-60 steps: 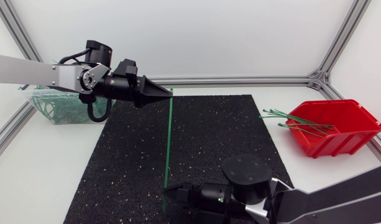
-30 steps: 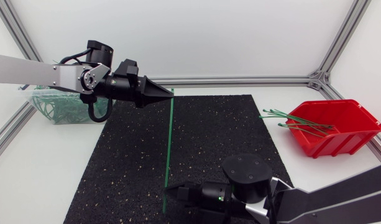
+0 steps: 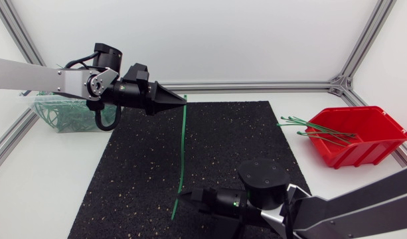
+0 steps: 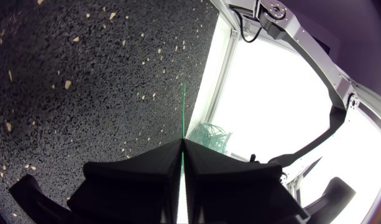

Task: Take a green cable tie from the red box, thread the tail through the head to close it, then place it in the transparent bin on the left.

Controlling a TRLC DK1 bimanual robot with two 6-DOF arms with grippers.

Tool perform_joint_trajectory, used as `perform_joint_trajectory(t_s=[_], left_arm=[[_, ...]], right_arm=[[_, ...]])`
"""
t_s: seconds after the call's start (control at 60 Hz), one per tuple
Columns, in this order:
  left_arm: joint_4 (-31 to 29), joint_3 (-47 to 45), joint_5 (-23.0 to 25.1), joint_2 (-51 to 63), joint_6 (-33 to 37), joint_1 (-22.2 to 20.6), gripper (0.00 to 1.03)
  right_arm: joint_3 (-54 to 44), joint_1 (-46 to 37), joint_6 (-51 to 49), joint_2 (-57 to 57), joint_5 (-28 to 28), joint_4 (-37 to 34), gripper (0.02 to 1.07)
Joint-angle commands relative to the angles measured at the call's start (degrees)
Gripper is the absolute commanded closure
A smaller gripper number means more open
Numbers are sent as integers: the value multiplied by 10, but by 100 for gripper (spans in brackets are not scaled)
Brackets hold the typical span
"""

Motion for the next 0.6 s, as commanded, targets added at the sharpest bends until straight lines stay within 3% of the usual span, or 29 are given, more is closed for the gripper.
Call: perform_joint_trajectory(t_s=[0.0,0.15,0.417,0.583], left_arm=[[0,-21,7,-13,7,-5,100],[1,-49,4,-47,11,-4,100],[4,-135,-19,-145,10,-4,100],[17,-184,-52,-206,-8,-25,100]], right_arm=[[12,1,61,-5,3,7,101],[16,37,199,-45,55,-21,101],[48,94,471,-169,143,-219,101],[53,116,585,-227,175,-294,101]])
